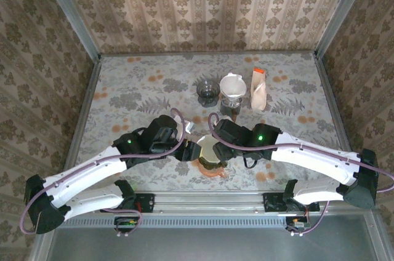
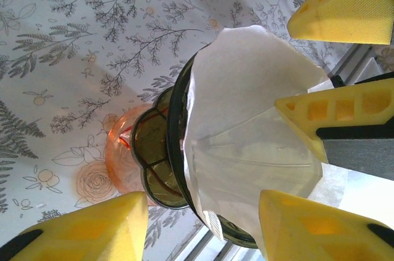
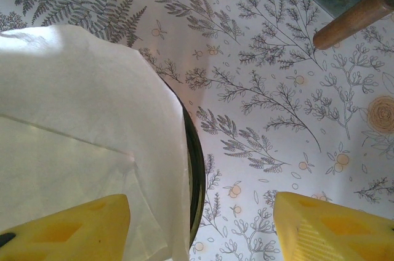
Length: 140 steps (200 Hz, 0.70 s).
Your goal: Place the coffee filter in the dripper
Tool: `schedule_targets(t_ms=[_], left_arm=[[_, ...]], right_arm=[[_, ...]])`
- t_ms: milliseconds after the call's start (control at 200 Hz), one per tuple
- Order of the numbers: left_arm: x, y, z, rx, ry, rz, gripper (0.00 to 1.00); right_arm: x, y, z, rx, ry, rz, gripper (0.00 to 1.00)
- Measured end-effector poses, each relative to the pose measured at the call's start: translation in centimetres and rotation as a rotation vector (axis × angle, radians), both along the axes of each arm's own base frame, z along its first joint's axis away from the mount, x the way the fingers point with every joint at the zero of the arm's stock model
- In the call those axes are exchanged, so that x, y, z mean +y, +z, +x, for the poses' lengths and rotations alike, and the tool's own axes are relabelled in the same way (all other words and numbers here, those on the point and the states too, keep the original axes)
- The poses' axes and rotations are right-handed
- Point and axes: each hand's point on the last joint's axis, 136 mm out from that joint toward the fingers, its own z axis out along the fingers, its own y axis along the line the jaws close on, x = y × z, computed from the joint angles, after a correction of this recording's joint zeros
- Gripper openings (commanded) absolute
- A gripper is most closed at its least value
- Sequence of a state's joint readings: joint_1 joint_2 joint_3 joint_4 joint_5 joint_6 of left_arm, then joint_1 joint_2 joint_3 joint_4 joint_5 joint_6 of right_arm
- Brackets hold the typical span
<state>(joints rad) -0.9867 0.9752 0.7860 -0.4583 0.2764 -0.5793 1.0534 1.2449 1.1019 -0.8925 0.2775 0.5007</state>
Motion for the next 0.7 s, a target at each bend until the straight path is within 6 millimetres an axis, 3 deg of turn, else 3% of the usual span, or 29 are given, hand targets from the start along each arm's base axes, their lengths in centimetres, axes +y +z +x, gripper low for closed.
schedule_targets(t_ms=[435,700], left_arm=[[0.1,-0.2,-0.3,0.018,-0.009,0.004,0.41],[0.2,-0.7,-0.4,0.024,-0.009,0.013,0.41]], right_arm=[[-0.2,-0.2,0.1,0.003,-0.006,-0.004,0.67],[0.6,0.1,1.6,0.01,-0.036,0.01,0.68]])
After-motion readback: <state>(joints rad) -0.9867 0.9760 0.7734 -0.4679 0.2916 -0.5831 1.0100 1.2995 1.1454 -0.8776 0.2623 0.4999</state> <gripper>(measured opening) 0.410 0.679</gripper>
